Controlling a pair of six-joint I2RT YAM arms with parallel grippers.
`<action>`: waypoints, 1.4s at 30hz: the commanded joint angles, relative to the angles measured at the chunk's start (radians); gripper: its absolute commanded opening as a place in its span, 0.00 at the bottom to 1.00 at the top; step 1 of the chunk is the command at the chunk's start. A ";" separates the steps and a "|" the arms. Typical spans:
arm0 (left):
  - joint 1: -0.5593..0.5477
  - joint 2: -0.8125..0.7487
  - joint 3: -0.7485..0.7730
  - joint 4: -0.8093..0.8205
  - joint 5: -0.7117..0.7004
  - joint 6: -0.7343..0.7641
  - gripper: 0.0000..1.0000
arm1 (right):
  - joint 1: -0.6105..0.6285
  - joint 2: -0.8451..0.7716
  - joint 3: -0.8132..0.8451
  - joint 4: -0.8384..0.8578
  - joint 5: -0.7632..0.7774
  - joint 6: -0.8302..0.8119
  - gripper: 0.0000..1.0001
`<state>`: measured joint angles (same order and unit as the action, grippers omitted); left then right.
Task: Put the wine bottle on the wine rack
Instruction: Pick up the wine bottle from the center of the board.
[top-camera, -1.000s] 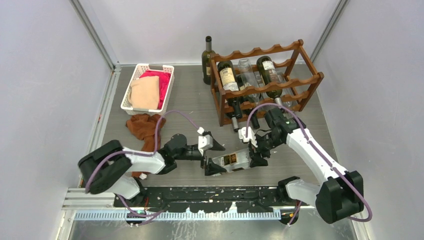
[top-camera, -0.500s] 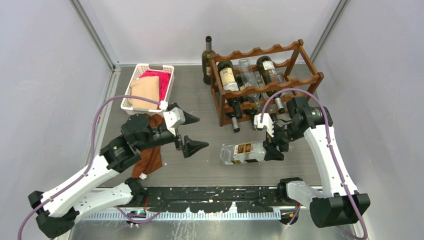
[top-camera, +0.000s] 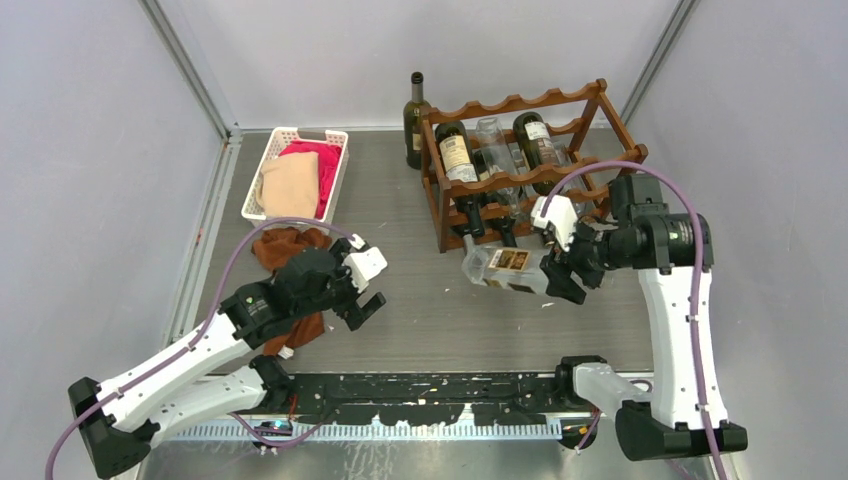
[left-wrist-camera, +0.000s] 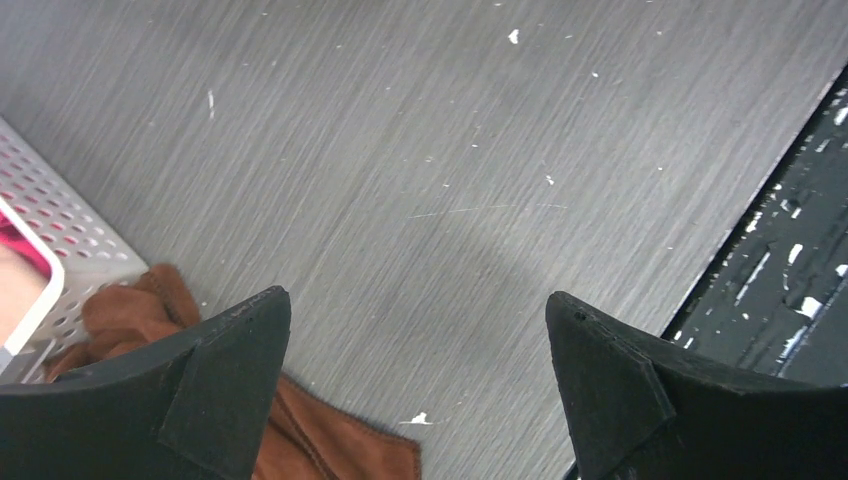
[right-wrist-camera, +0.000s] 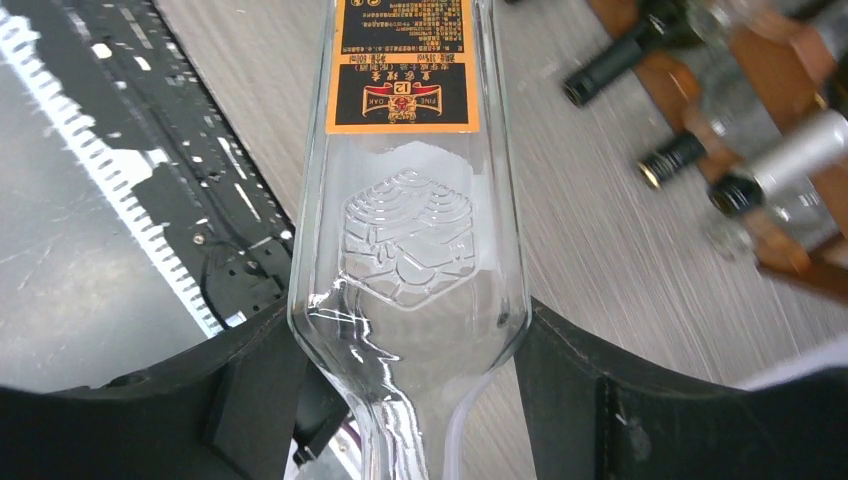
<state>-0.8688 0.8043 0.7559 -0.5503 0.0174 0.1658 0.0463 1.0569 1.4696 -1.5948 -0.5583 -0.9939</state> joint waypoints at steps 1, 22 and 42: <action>0.005 -0.026 0.003 0.025 -0.074 0.032 0.97 | -0.050 -0.049 0.122 -0.082 0.099 0.139 0.01; 0.005 -0.042 -0.002 0.025 -0.069 0.035 0.94 | -0.856 0.200 0.321 -0.068 -0.117 -0.042 0.01; 0.005 -0.070 -0.003 0.029 -0.044 0.037 0.94 | -0.898 0.163 0.029 0.389 -0.320 0.238 0.01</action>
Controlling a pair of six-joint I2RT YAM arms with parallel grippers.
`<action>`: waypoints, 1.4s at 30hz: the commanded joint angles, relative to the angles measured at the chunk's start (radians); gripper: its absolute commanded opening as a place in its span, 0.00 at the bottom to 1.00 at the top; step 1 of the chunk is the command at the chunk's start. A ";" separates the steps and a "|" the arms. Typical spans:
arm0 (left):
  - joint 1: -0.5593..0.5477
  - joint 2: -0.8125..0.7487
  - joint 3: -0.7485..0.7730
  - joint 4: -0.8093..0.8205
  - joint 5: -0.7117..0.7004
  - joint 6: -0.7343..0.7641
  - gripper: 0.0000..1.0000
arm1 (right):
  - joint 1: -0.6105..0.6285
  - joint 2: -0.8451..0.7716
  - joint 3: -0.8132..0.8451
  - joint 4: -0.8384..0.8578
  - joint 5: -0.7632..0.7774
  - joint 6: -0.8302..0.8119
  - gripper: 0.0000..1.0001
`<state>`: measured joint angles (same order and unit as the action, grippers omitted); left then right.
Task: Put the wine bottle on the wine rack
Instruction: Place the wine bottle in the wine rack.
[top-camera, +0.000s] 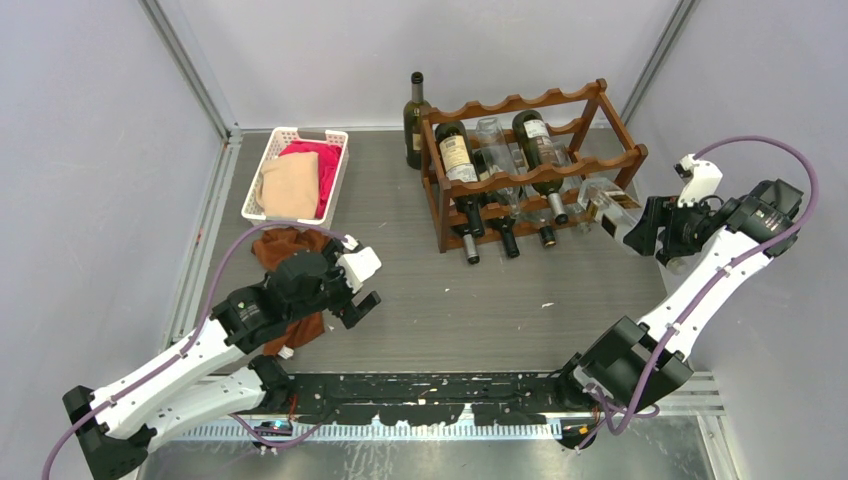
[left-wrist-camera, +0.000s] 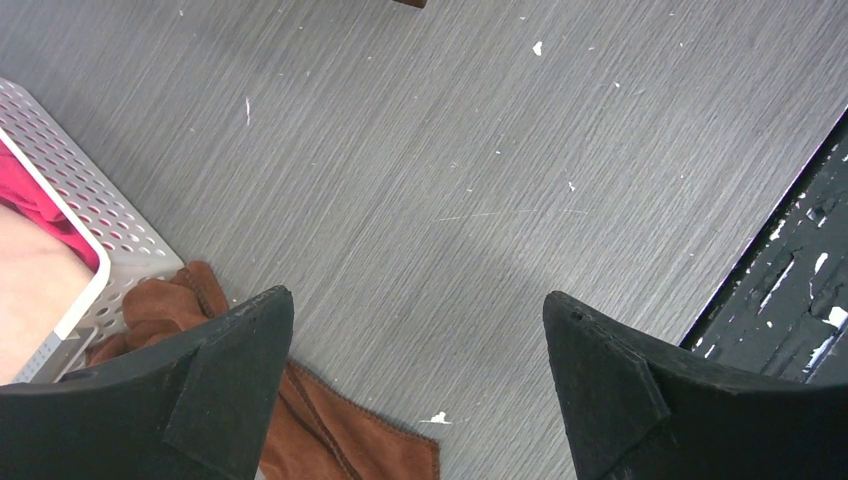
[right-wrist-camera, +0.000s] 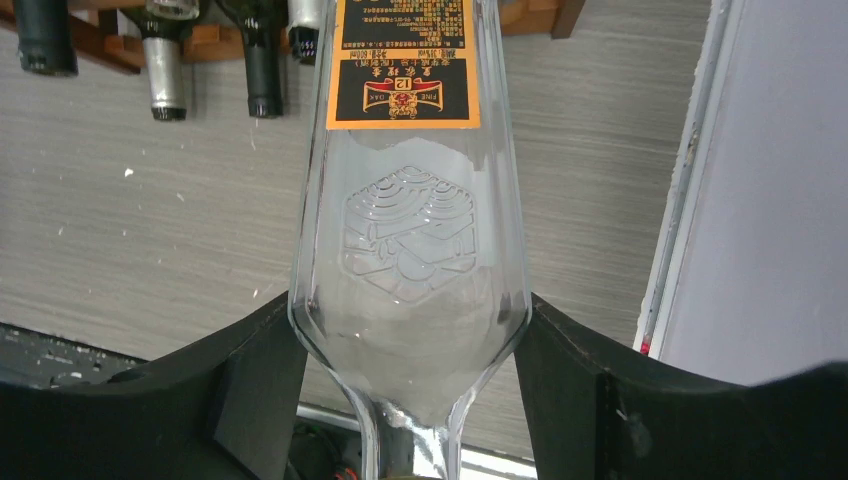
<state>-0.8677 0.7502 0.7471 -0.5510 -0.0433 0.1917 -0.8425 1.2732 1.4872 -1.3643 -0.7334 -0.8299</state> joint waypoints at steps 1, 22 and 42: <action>0.004 -0.015 0.006 0.029 0.016 0.009 0.94 | -0.009 -0.053 0.006 0.173 -0.148 0.085 0.01; 0.004 -0.012 0.005 0.031 0.024 0.014 0.93 | -0.009 -0.045 -0.185 0.530 -0.251 0.317 0.01; 0.004 0.003 0.000 0.034 0.021 0.020 0.93 | 0.106 -0.019 -0.360 0.989 -0.271 0.455 0.01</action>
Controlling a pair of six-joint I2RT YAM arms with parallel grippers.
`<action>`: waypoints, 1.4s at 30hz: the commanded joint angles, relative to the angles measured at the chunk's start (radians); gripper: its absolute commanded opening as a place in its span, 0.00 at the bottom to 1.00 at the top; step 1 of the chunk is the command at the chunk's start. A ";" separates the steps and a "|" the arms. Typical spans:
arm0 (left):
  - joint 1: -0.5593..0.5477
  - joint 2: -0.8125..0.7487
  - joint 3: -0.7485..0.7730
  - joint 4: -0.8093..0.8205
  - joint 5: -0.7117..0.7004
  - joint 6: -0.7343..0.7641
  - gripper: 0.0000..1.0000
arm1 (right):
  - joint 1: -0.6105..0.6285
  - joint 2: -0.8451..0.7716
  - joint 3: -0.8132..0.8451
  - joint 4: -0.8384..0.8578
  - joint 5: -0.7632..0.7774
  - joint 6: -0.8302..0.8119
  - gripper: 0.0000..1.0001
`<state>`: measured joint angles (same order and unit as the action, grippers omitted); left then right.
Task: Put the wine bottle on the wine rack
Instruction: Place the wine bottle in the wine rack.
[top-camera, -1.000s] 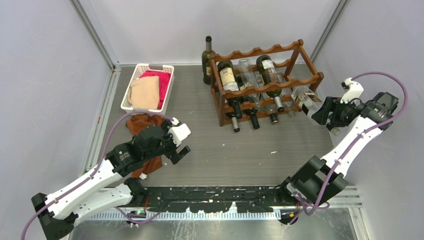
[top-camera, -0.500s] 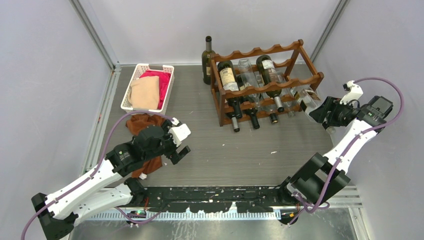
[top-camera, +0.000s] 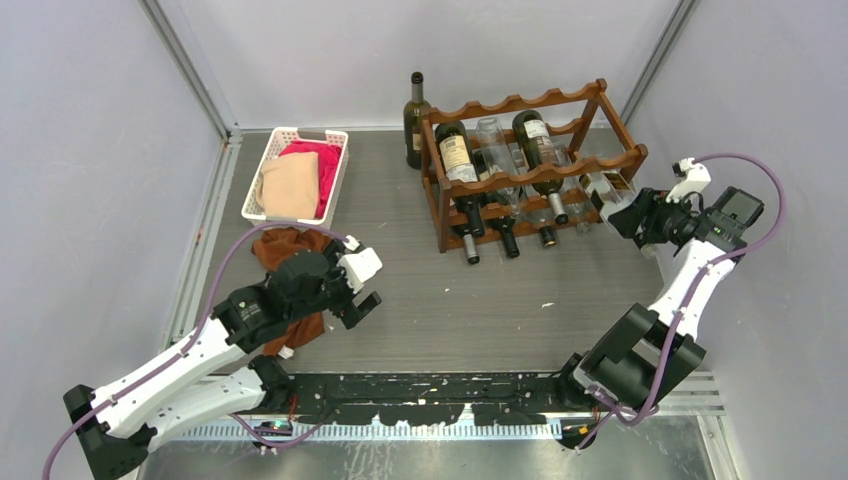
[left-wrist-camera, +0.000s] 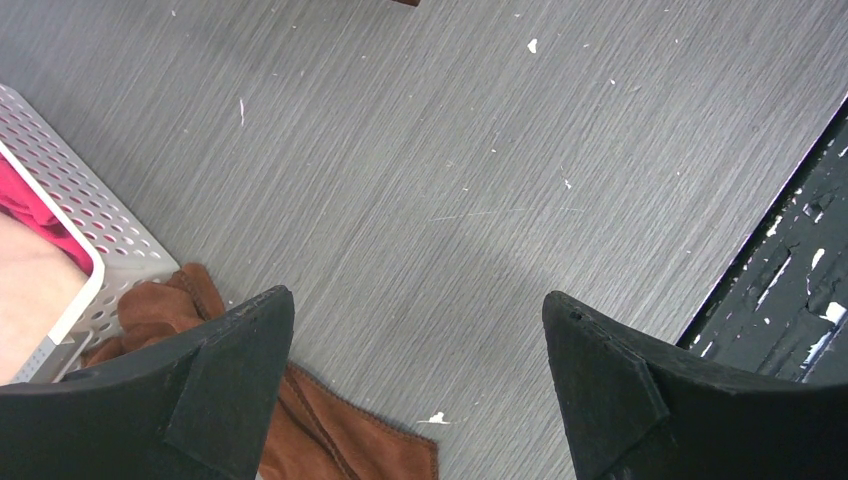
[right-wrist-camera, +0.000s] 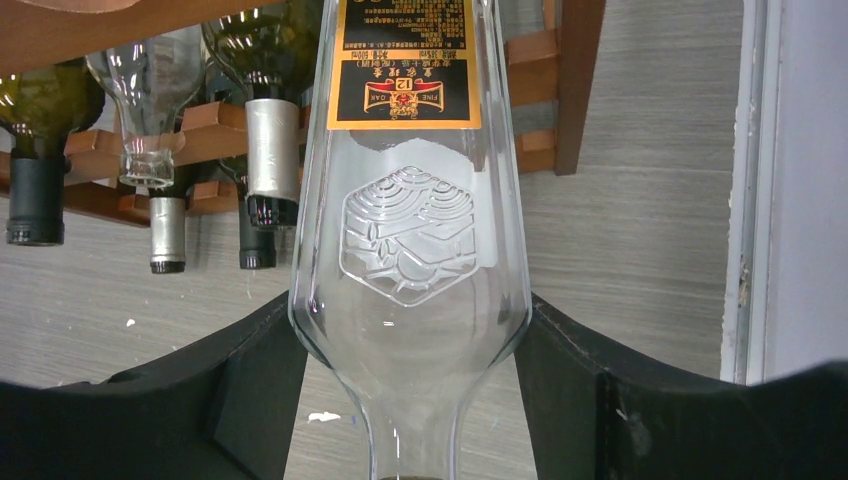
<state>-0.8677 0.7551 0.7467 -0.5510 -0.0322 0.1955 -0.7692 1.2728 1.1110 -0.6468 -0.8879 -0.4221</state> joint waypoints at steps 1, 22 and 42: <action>0.004 -0.001 0.000 0.034 0.009 0.017 0.93 | 0.039 -0.017 0.008 0.307 -0.112 0.063 0.01; 0.004 0.042 -0.009 0.039 -0.023 0.032 0.93 | 0.231 0.111 -0.164 1.020 0.046 0.311 0.06; 0.004 0.057 -0.010 0.042 -0.016 0.034 0.93 | 0.331 0.153 -0.227 1.237 0.198 0.378 0.09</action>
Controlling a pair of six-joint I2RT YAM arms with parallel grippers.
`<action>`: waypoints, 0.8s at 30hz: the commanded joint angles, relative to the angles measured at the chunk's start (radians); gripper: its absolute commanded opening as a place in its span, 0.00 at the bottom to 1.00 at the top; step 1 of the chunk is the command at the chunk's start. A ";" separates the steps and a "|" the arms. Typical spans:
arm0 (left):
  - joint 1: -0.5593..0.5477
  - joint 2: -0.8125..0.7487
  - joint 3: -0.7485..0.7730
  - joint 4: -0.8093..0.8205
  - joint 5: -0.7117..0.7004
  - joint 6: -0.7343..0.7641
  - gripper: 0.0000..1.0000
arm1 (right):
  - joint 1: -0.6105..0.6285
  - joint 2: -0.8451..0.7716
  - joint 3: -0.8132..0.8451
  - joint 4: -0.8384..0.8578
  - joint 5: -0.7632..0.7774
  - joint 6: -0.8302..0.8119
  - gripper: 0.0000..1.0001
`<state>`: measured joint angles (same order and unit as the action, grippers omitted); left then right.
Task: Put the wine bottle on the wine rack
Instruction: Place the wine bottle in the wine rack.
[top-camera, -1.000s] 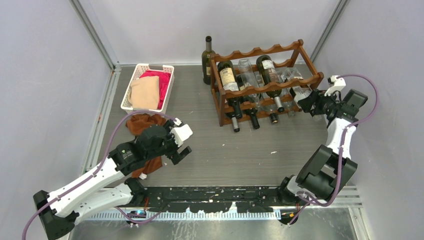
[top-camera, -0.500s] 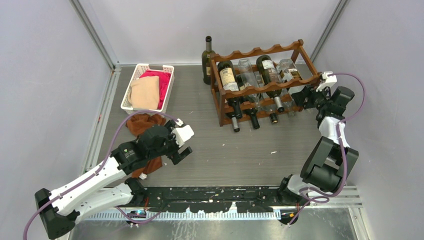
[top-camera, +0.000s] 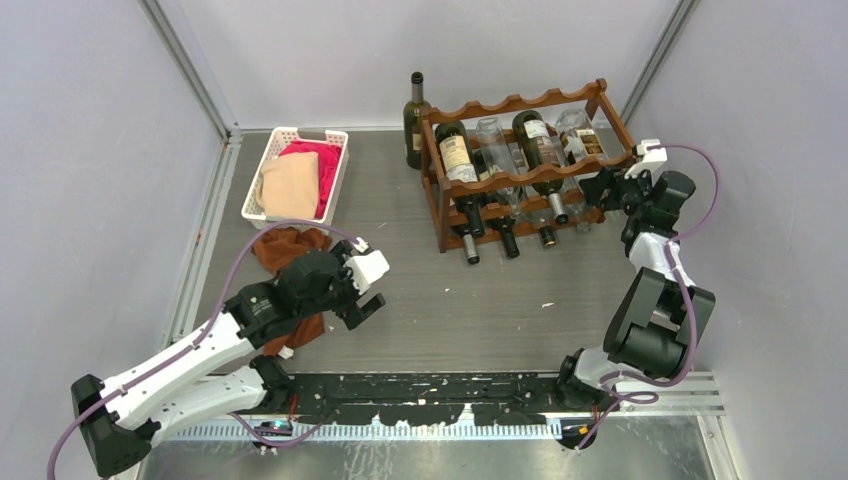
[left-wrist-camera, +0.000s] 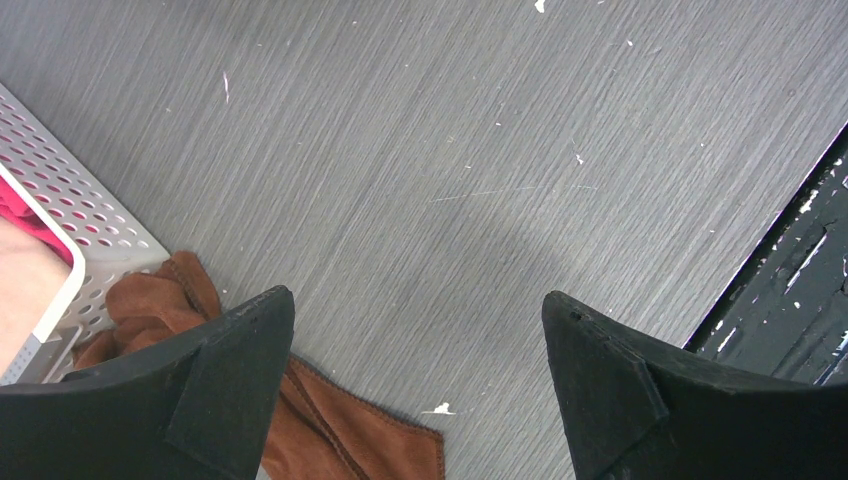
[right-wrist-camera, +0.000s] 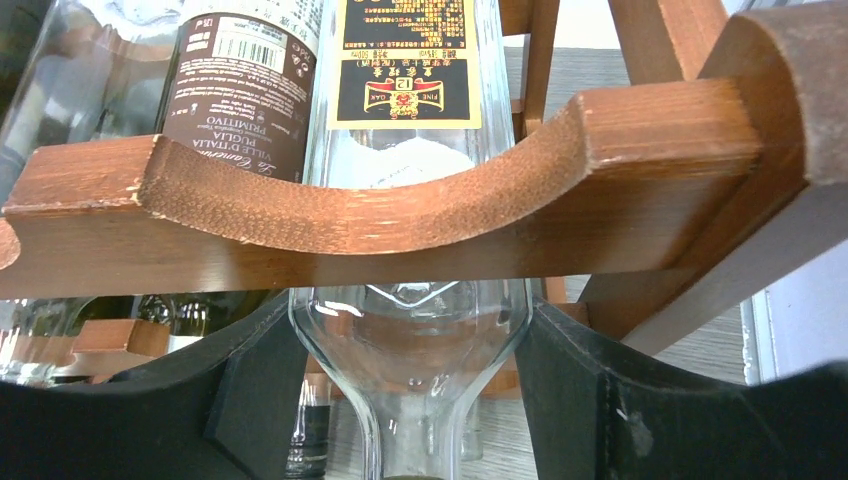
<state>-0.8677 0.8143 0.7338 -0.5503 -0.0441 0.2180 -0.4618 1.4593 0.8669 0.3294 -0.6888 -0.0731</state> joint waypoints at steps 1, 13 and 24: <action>0.004 -0.001 0.003 0.040 -0.003 0.011 0.92 | 0.029 -0.032 0.011 0.273 0.008 0.030 0.09; 0.004 0.002 0.001 0.042 0.001 0.012 0.93 | 0.079 0.018 -0.051 0.426 0.110 0.049 0.11; 0.004 0.009 0.001 0.043 0.001 0.014 0.92 | 0.093 0.084 -0.047 0.553 0.121 0.102 0.13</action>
<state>-0.8677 0.8253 0.7338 -0.5503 -0.0437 0.2184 -0.3771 1.5455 0.7906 0.6106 -0.5552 -0.0315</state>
